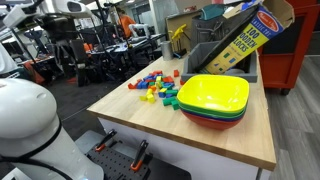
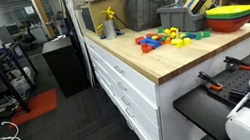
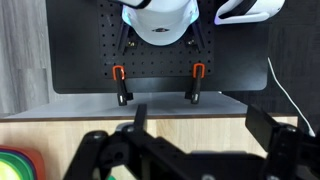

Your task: Move the green block to the right

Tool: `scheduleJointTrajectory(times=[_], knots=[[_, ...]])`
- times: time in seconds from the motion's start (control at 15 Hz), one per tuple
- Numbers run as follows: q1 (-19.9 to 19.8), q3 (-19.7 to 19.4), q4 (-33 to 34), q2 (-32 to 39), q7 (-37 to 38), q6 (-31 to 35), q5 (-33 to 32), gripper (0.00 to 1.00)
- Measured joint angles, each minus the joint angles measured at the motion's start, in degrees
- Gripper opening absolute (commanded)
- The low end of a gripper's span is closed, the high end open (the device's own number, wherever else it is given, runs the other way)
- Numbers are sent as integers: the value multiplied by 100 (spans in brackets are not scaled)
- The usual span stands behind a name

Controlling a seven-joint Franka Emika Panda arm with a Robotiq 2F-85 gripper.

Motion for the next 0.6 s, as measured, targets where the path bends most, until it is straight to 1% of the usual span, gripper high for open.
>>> scheduleJointTrajectory(times=[0.13, 0.2, 0.6], knots=[[-21, -131, -28, -425, -78, -161, -6, 100], [-21, -131, -50, -499, -79, -162, -6, 100], [-22, -128, -63, -471, -80, -162, -6, 100]])
